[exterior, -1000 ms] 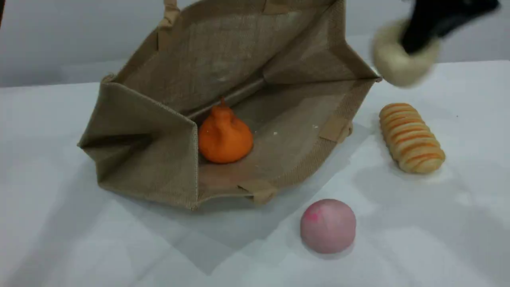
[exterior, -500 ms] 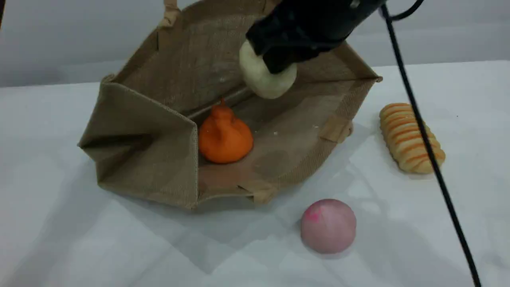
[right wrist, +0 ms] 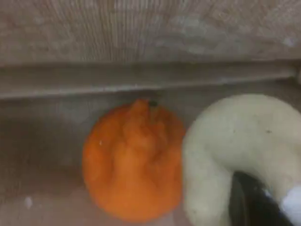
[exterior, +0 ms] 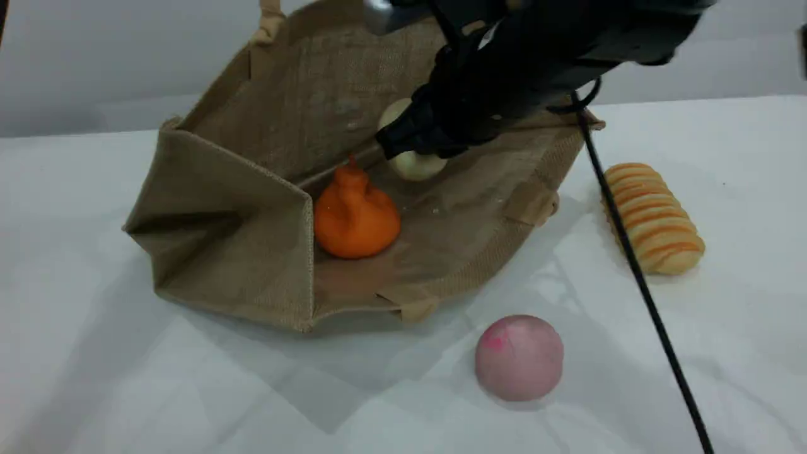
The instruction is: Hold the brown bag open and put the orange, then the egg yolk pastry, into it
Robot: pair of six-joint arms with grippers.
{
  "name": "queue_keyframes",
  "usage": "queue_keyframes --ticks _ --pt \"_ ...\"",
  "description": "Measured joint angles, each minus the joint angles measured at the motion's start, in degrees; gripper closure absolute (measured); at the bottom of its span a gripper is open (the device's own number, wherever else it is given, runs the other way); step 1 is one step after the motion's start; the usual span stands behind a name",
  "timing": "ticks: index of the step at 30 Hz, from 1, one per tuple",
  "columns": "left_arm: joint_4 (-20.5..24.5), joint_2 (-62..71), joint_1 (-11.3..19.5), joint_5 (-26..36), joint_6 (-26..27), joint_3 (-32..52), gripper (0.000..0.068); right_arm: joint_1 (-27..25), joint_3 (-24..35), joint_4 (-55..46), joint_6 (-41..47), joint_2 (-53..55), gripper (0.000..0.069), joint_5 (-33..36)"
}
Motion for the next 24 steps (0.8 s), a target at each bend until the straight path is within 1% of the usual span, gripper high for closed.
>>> queue_keyframes --ticks 4,8,11,14,17,19,22,24 --pt "0.0 0.0 0.0 0.0 0.0 0.0 0.0583 0.1 -4.7 0.0 0.0 3.5 0.0654 3.4" --pt "-0.1 0.0 0.0 0.0 0.0 0.0 0.0583 0.1 -8.0 0.0 0.0 5.5 0.0654 3.8" --pt "-0.2 0.0 0.0 0.0 0.0 0.0 0.0583 0.1 -8.8 0.5 0.1 6.3 0.0649 3.4" --pt "-0.2 0.0 0.0 0.0 0.0 0.0 0.0583 0.1 -8.8 0.7 0.1 6.9 0.0615 3.4" --pt "-0.1 0.0 0.0 0.0 0.0 0.0 0.0583 0.1 -9.2 0.7 0.1 7.2 0.0517 3.9" --pt "0.0 0.0 0.0 0.0 0.0 0.0 0.0583 0.1 -9.3 0.7 0.1 7.2 0.0413 4.0" --pt "0.0 0.0 0.0 0.0 0.0 0.0 0.0583 0.1 -9.3 0.6 0.1 6.7 0.0262 6.0" --pt "0.0 0.0 0.0 0.0 0.0 0.0 0.0583 0.1 -9.3 -0.2 -0.3 5.9 0.0191 7.3"
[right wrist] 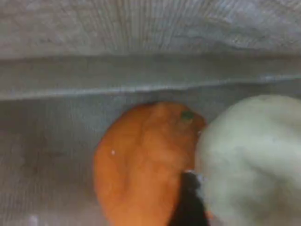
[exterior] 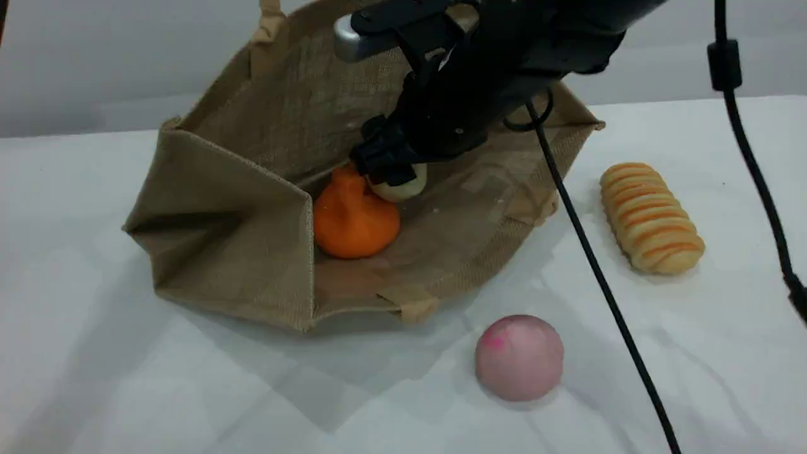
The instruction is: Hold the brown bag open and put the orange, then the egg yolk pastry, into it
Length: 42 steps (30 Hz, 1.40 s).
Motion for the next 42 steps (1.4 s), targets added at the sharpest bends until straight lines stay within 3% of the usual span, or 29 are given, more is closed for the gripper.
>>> queue_keyframes --ticks 4,14,24,30,35,38,42 --pt "0.0 0.0 0.0 0.0 0.1 0.0 0.0583 0.0 0.0 -2.7 -0.2 -3.4 0.0142 3.6" --pt "0.0 0.0 0.0 0.0 0.0 0.0 0.0583 -0.9 0.1 -6.3 0.0 -13.1 0.0140 12.6" --pt "0.1 0.0 0.0 0.0 -0.1 0.0 0.0583 -10.6 0.1 -7.5 0.7 -20.0 0.0140 24.3" --pt "0.1 0.0 0.0 0.0 -0.2 0.0 0.0583 -17.0 0.1 -7.4 0.7 -25.5 0.0140 24.8" --pt "0.2 0.0 0.0 0.0 -0.2 0.0 0.0575 -19.0 0.1 -6.9 0.9 -26.9 0.0140 24.7" --pt "0.2 0.0 0.0 -0.1 0.0 0.0 0.0507 -18.9 0.1 -6.8 0.9 -26.8 0.0140 24.9" --pt "0.1 0.0 0.0 -0.3 -0.2 0.0 0.0316 -18.9 0.1 -6.9 0.9 -26.8 0.0140 24.9"
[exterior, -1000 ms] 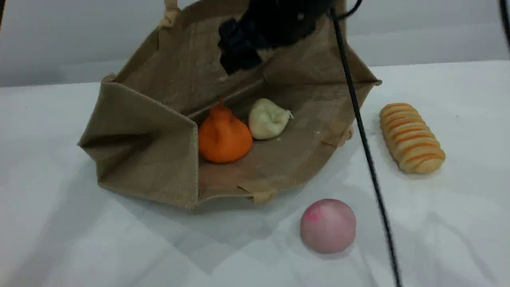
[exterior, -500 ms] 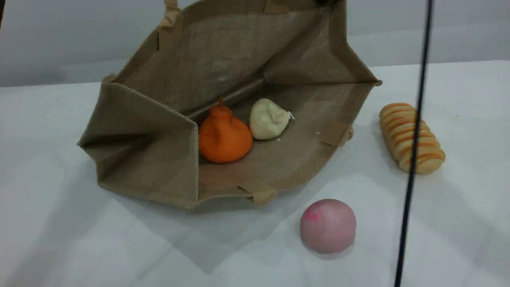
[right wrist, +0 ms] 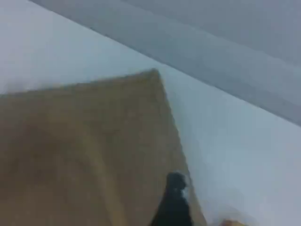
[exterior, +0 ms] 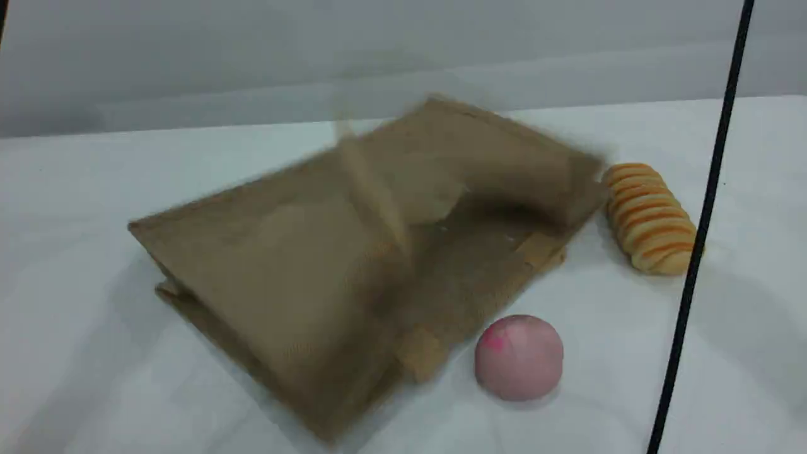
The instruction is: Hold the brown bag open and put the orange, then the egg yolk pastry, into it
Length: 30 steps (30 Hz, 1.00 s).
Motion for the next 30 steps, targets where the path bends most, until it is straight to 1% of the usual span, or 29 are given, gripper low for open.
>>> queue_keyframes --ticks 2,3,4,6,8,11,14,17,20,24,27,30 --pt "0.1 0.0 0.0 0.0 -0.5 0.0 0.0230 0.0 0.0 0.0 0.0 0.0 0.0140 0.0" --pt "0.2 0.0 0.0 0.0 -1.2 0.0 0.0204 0.0 0.0 0.0 0.0 0.0 0.0140 0.0" --pt "0.3 0.0 0.0 0.1 -2.1 0.0 0.0181 0.0 0.0 0.0 0.0 -0.2 0.0140 0.1" --pt "0.5 -0.2 0.0 0.2 -3.8 0.0 0.0160 0.0 0.0 -0.1 0.0 -1.1 0.0140 0.9" --pt "1.6 -0.9 0.0 0.3 -5.4 0.0 0.0155 0.0 0.0 -0.2 0.0 -2.3 0.0140 2.1" --pt "5.2 -3.4 0.0 0.3 -8.0 0.0 0.0150 0.0 0.0 -0.2 0.0 -5.1 0.0140 3.2" --pt "10.2 -6.8 0.0 0.4 -12.3 0.0 0.0150 0.0 0.0 -0.9 0.0 -9.0 0.0140 3.6" --pt "16.3 -11.2 0.0 0.4 -17.0 -0.1 0.0150 0.0 0.0 -1.8 0.0 -13.6 0.0140 4.9" --pt "20.9 -15.5 0.0 0.5 -21.7 -0.1 0.0150 0.0 0.0 -1.9 0.0 -19.0 0.0140 6.8" --pt "23.2 -21.1 0.0 0.5 -25.6 -0.1 0.0150 0.0 0.0 -1.9 0.1 -26.4 0.0140 9.8" --pt "23.4 -25.2 0.0 0.5 -26.0 0.5 0.0150 0.0 0.0 -2.2 0.1 -32.1 0.0140 13.7" --pt "23.4 -29.9 0.0 0.5 -26.0 3.8 0.0150 0.1 0.0 -0.7 0.3 -37.7 0.0140 17.3"
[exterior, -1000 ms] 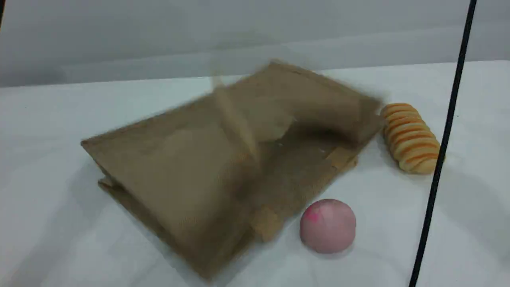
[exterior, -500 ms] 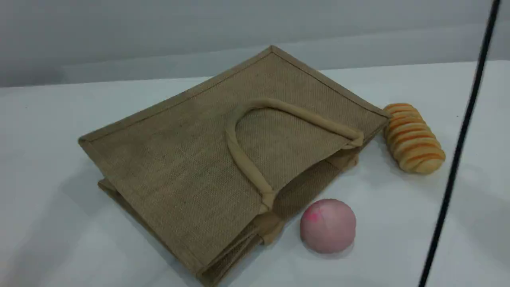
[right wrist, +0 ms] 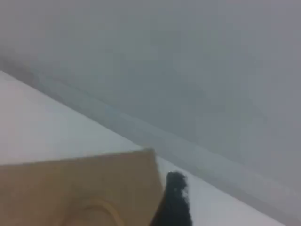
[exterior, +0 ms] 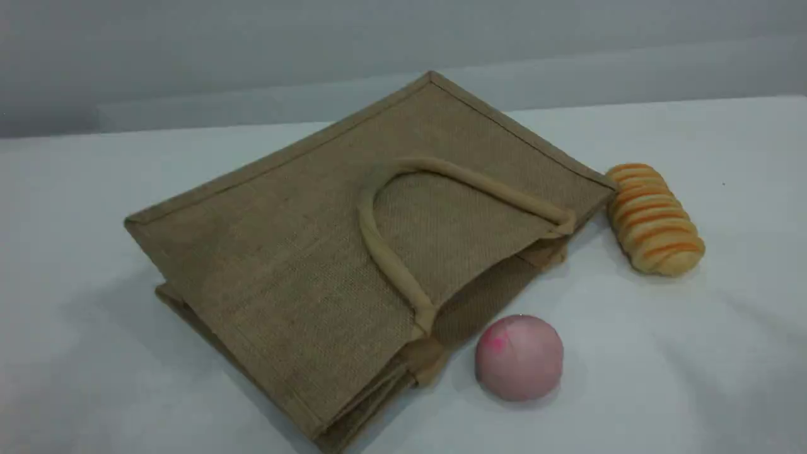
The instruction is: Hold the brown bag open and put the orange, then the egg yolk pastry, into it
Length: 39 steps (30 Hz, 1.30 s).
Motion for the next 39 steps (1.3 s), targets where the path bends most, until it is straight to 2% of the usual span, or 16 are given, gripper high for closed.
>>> queue_keyframes --ticks 4,11,17,28,36,39 --pt "1.3 -7.0 0.0 -0.1 0.0 6.6 0.0150 0.0 0.0 1.3 0.6 -7.8 0.0140 3.4" --pt "2.4 -22.1 0.0 -0.1 0.0 22.9 0.0150 0.0 0.1 1.3 3.0 -21.5 0.0140 10.6" --pt "2.7 -35.7 0.0 0.0 0.1 36.2 0.0150 0.0 3.5 1.3 5.1 -31.2 0.0140 18.5" --pt "2.6 -57.2 0.0 -0.1 0.0 56.6 0.0150 0.0 15.1 2.5 7.1 -45.6 0.0140 20.1" --pt "2.1 -70.1 0.0 -0.1 -0.4 69.9 0.0150 0.0 27.7 2.0 8.0 -55.3 0.0140 20.7" --pt "0.4 -72.8 0.0 -0.1 -1.2 73.9 0.0150 0.0 33.0 0.8 8.0 -57.8 0.0140 20.3"
